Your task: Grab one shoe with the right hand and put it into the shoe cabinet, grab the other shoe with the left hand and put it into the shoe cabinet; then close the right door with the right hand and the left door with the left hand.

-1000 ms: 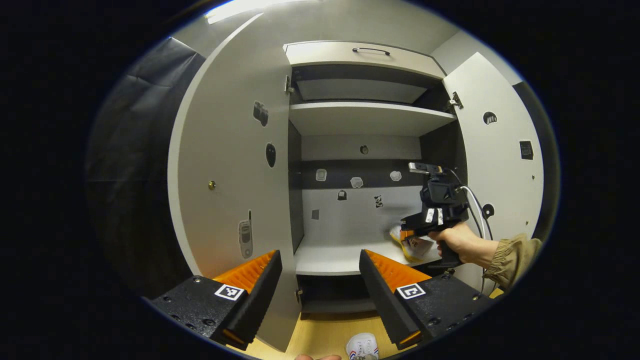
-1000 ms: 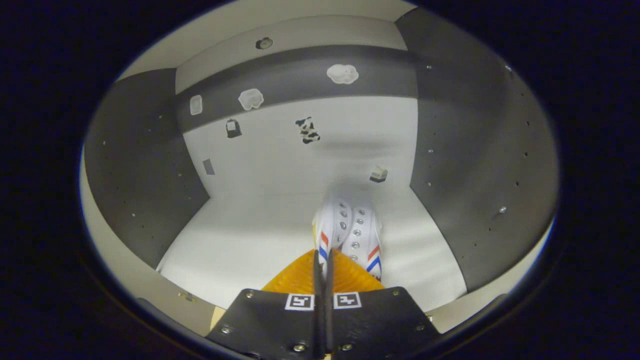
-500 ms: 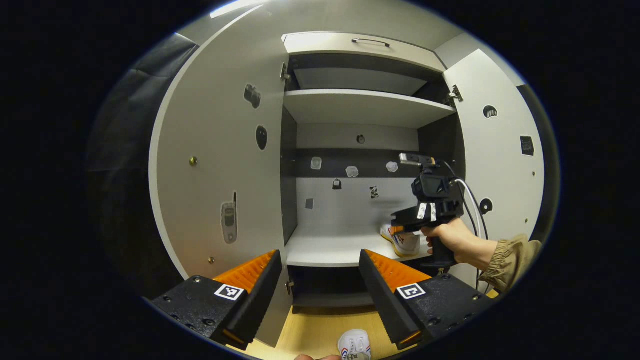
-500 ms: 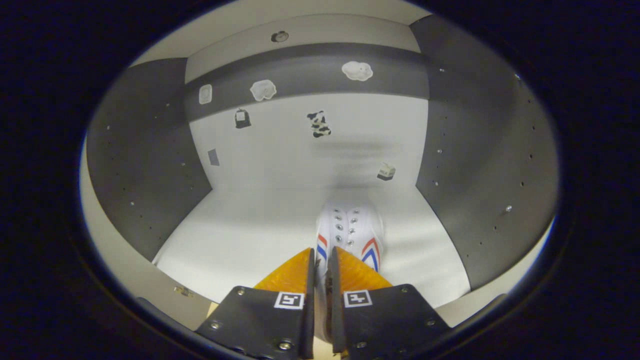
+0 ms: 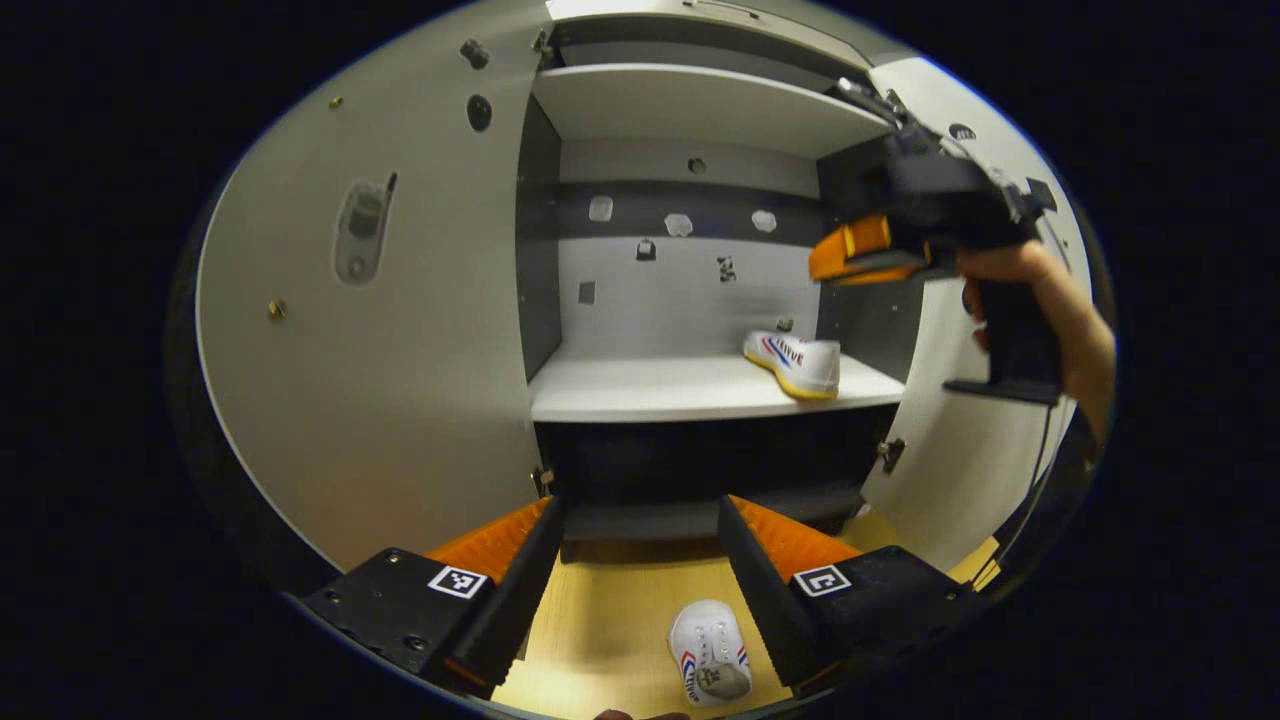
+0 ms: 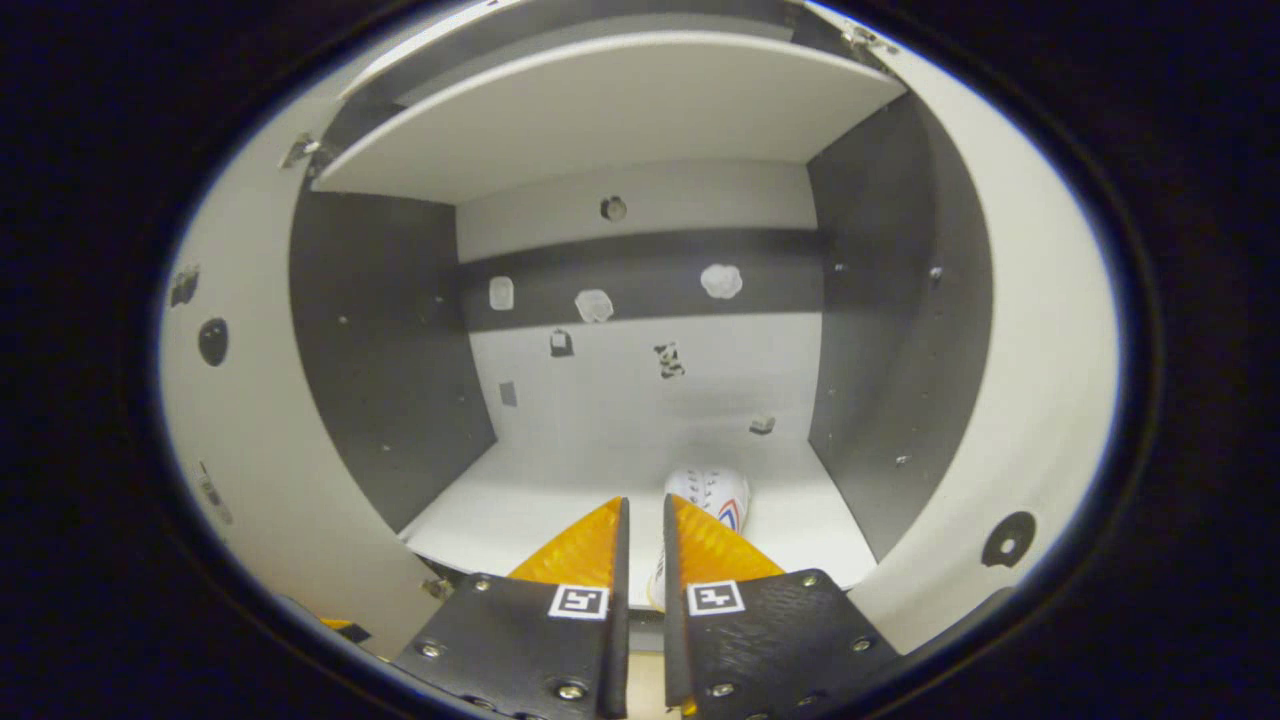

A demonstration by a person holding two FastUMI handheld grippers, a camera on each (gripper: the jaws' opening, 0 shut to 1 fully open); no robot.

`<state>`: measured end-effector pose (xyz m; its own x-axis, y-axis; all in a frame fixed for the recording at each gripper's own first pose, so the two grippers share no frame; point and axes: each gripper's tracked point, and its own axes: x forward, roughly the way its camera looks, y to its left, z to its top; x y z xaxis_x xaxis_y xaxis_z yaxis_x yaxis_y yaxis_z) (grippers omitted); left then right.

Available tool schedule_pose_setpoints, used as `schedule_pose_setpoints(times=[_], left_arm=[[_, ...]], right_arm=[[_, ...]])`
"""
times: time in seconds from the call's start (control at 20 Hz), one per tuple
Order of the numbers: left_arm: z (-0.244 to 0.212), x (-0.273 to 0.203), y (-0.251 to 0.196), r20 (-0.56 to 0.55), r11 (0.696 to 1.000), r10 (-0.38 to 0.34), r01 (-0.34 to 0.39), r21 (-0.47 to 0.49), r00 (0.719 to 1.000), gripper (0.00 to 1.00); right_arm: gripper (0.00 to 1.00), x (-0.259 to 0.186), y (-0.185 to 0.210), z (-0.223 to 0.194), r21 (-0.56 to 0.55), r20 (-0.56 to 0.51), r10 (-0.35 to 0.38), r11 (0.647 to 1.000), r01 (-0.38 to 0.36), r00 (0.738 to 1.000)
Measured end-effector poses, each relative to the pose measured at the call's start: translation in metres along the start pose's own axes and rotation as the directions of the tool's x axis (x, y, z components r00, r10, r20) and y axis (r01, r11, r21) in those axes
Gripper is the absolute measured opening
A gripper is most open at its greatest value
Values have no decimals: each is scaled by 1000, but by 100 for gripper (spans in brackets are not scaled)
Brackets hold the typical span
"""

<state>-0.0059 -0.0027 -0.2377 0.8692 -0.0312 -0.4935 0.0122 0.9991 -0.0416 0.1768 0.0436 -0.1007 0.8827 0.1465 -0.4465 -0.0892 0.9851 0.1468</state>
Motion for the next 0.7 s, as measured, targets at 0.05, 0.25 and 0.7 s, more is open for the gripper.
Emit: schedule_pose_setpoints(times=[0.05,0.25,0.7], left_arm=[[-17,7,-2,-38,1000,-9,9,4,999,95],[-95,21,-19,-238,995,-91,79,-60,967,96],[-234,36,-41,-550,980,-196,142,-139,812,97]], right_arm=[[15,-13,2,7,-3,32,3,1000,-3,999],[15,-60,7,27,-10,132,9,1000,-7,991],[15,-109,1,31,-29,183,-12,999,18,983]])
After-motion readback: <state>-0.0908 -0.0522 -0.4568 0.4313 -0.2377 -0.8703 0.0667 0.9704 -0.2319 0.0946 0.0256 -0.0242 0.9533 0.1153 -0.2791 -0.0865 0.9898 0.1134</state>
